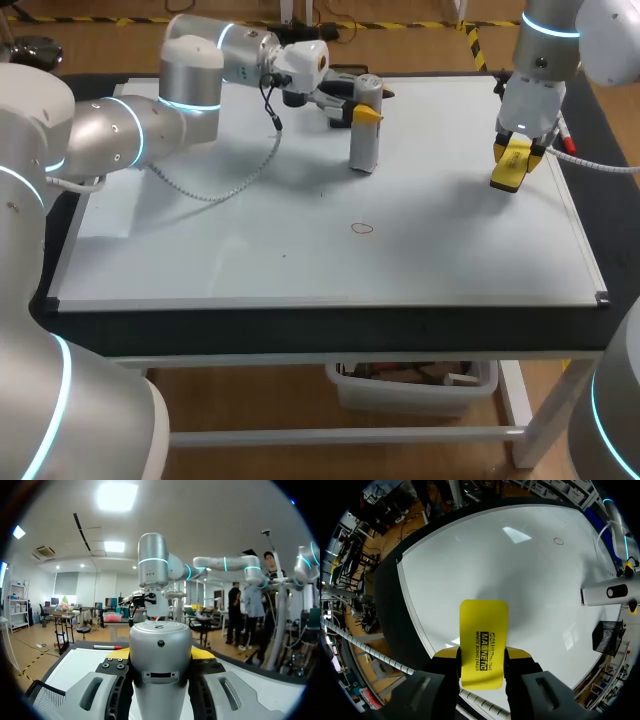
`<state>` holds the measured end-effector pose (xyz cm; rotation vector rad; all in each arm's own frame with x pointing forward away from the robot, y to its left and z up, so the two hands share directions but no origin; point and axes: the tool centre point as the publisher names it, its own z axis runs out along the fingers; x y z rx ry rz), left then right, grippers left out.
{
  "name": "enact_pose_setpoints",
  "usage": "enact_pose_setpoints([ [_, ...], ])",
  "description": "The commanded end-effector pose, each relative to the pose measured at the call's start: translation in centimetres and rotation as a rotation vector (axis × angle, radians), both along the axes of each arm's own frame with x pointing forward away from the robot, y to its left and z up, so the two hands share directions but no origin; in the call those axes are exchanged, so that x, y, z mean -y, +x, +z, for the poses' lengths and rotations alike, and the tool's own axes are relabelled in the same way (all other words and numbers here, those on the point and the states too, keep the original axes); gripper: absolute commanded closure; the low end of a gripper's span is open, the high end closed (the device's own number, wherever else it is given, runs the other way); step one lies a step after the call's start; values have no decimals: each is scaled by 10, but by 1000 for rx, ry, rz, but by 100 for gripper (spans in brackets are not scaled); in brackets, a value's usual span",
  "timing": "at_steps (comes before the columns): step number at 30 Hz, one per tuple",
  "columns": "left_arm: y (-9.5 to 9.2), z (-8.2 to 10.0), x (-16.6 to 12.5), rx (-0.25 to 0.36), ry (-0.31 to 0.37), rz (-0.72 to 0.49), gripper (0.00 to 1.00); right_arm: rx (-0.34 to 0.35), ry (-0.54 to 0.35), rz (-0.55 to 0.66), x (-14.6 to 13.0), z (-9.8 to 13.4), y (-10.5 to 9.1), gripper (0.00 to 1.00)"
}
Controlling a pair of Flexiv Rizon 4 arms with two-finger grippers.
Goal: Pick up the inspection probe, press it on each red-marked spot on the whiteboard one by one, put down the probe, pick up the eraser, and wipe off all the red marks.
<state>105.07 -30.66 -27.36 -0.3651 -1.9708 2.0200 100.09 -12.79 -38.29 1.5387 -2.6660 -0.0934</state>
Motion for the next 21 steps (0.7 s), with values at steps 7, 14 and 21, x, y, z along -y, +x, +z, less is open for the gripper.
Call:
enact_pose_setpoints([
  [7, 7, -5, 2, -3, -6, -142, 100, 0, -2, 2, 1, 0, 0, 100],
  [14, 7, -5, 2, -2, -8, -140, 100, 0, -2, 2, 1, 0, 0, 100],
  [21, 10, 3, -5, -3, -14, -116, 100, 0, -2, 2, 1, 0, 0, 100],
])
